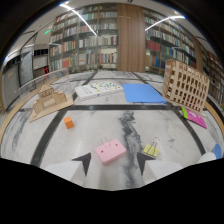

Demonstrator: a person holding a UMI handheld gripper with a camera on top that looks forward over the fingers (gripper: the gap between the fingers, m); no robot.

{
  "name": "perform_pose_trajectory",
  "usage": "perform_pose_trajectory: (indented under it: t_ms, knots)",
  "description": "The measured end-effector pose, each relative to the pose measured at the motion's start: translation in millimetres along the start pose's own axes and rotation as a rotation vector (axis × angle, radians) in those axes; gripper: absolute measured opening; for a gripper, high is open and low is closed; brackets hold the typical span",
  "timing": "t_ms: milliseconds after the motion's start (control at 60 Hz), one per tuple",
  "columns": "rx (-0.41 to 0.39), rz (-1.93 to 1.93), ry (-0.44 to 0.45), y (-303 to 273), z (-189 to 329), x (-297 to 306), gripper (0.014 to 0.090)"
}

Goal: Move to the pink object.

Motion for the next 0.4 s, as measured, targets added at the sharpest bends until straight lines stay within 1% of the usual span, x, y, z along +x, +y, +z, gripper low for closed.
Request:
perform_pose_trajectory:
  t_ms: [400]
  knots:
    - [-0.011,-0.015,0.007,3.7,-2.9,0.7,0.0862]
